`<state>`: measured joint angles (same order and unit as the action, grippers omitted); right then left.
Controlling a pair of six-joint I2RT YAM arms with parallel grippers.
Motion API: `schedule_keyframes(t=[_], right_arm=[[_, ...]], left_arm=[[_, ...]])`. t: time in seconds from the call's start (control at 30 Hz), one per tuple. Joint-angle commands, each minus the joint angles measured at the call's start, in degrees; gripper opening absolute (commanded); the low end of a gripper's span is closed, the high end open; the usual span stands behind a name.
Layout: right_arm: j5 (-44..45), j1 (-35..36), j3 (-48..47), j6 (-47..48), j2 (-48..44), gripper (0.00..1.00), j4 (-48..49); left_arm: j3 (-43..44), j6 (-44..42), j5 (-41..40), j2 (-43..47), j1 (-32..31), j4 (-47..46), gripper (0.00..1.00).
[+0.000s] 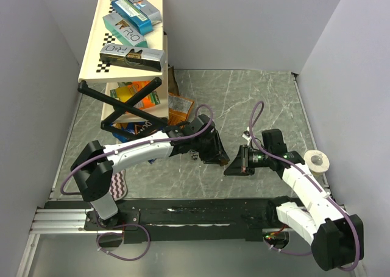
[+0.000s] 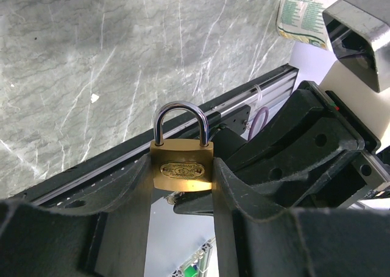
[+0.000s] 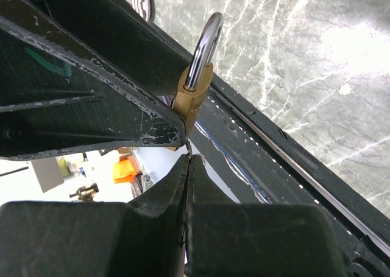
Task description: Unlock with the key
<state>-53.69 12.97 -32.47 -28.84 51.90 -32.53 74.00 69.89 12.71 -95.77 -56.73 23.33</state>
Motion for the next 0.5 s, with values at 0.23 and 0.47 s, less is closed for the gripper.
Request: schedule_keyframes(t=[0.23, 0.47], right_arm=[[-0.2, -1.3, -3.2, 1.2, 2.2, 0.0, 1.8], [-1.0, -2.3, -5.1, 1.6, 2.9, 0.0, 1.6]], left_arm=[[0.4, 0.2, 0.6, 3.0, -0.3, -2.1, 0.01], [0.5, -0.4, 1.2, 2.8, -0.3, -2.6, 0.01]])
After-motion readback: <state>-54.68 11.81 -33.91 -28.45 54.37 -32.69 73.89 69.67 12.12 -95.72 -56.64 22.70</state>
